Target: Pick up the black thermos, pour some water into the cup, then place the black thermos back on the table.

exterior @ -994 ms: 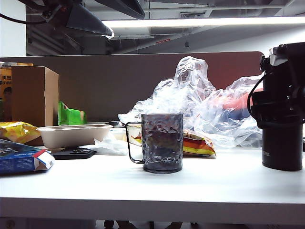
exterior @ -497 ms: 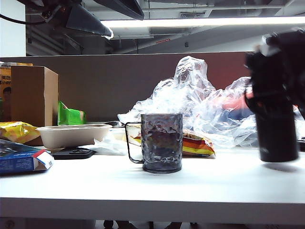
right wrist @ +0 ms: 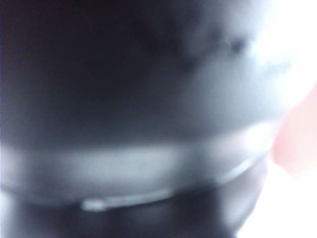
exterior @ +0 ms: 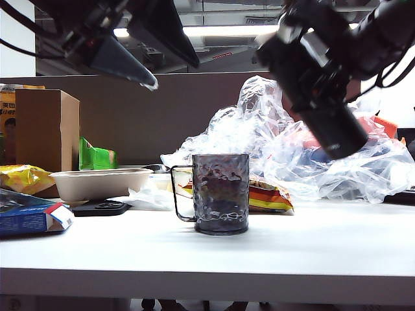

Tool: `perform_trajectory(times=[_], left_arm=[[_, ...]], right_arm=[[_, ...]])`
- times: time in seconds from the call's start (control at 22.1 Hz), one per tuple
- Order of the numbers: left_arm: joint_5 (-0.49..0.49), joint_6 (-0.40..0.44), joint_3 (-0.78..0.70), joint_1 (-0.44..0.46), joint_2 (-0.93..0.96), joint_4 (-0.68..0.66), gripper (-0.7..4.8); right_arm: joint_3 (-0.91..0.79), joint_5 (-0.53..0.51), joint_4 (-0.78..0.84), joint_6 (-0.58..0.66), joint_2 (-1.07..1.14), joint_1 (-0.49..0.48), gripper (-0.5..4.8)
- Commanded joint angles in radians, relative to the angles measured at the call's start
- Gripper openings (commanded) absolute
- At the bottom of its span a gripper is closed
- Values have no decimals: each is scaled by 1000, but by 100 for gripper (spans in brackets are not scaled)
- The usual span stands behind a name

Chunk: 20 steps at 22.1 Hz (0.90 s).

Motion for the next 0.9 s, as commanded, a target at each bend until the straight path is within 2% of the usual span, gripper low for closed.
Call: perform_trajectory(times=[0.05, 0.14, 0.23, 0.36, 0.41, 0.63, 0.81, 0.9], left_arm=[[8, -1, 4, -2, 55, 5, 479], [7, -1, 4, -2, 76, -6, 479], [7, 0, 4, -2, 76, -2, 479], [-4, 0, 4, -2, 76, -1, 479], [-4, 0, 3, -2, 76, -1, 479], [-27, 1, 2, -2, 76, -2, 479], [-27, 1, 2, -2, 76, -1, 479], [-27, 1, 2, -2, 76, 0, 479]], right_arm=[[13, -8, 87, -172, 46, 3, 210], [13, -8, 116, -291, 79, 1, 210], [13, -8, 185, -316, 102, 1, 210], [13, -37, 229, -570, 114, 1, 210], [13, -52, 244, -616, 114, 1, 210], [14, -61, 282, -760, 114, 2, 211], [12, -67, 288, -728, 114, 2, 210], [12, -64, 282, -665, 114, 1, 210]])
